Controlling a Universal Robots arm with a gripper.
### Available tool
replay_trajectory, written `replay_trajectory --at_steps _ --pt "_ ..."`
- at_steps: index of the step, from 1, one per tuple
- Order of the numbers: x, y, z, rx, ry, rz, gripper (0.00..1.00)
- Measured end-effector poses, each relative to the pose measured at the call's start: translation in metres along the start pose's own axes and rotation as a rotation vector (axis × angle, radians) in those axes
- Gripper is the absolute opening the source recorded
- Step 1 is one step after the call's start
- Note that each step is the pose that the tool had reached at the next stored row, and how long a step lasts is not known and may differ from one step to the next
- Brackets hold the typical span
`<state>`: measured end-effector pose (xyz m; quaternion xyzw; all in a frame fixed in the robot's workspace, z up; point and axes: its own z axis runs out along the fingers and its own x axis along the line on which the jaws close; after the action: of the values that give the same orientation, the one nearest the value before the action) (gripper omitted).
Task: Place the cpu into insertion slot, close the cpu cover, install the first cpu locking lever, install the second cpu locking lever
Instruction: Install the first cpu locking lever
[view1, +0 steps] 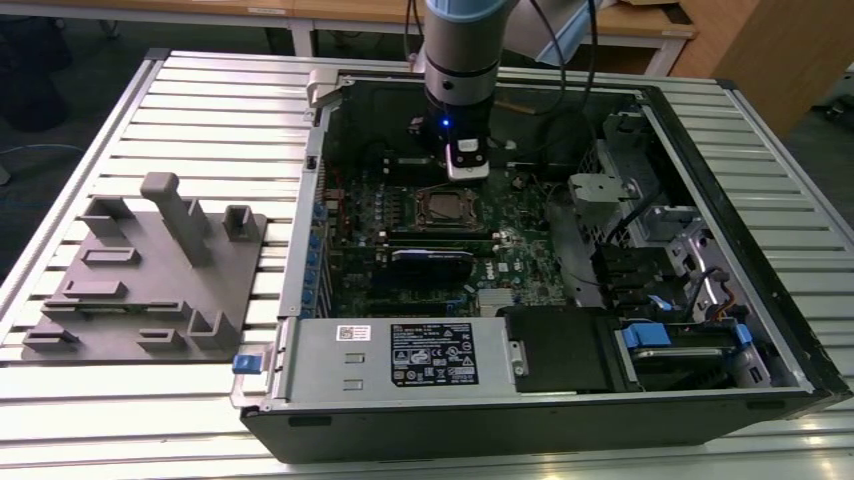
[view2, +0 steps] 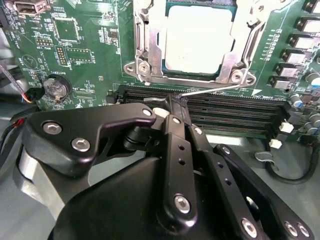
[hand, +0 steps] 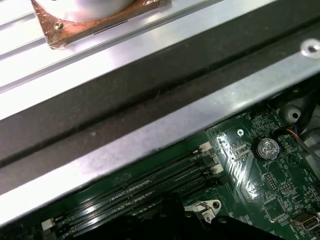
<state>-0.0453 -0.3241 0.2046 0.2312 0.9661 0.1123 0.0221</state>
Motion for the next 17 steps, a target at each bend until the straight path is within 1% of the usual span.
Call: replay_trajectory --at_steps 6,8,9,10,11,12,13,17 --pt "0.0008 0.0006 0.0042 0.0014 -0.0064 0.000 0.10" --pt "0.0013 0.0015 0.0050 0.0034 -0.0089 -0.001 0.10" --pt "0.0015 0.0019 0.0052 0.0057 -0.0104 -0.001 0.10" --pt "0.0017 0.0022 0.0053 0.0102 -0.0131 -0.001 0.10" --pt "0.0018 0.0025 0.0054 0.0166 -0.0167 -0.001 0.10" --pt "0.0019 0.0027 0.0055 0.0205 -0.0191 -0.001 0.10" --pt "0.0020 0.0028 0.0055 0.0214 -0.0195 -0.001 0.10" --pt "0.0020 0.0028 0.0055 0.0215 -0.0196 -0.001 0.10"
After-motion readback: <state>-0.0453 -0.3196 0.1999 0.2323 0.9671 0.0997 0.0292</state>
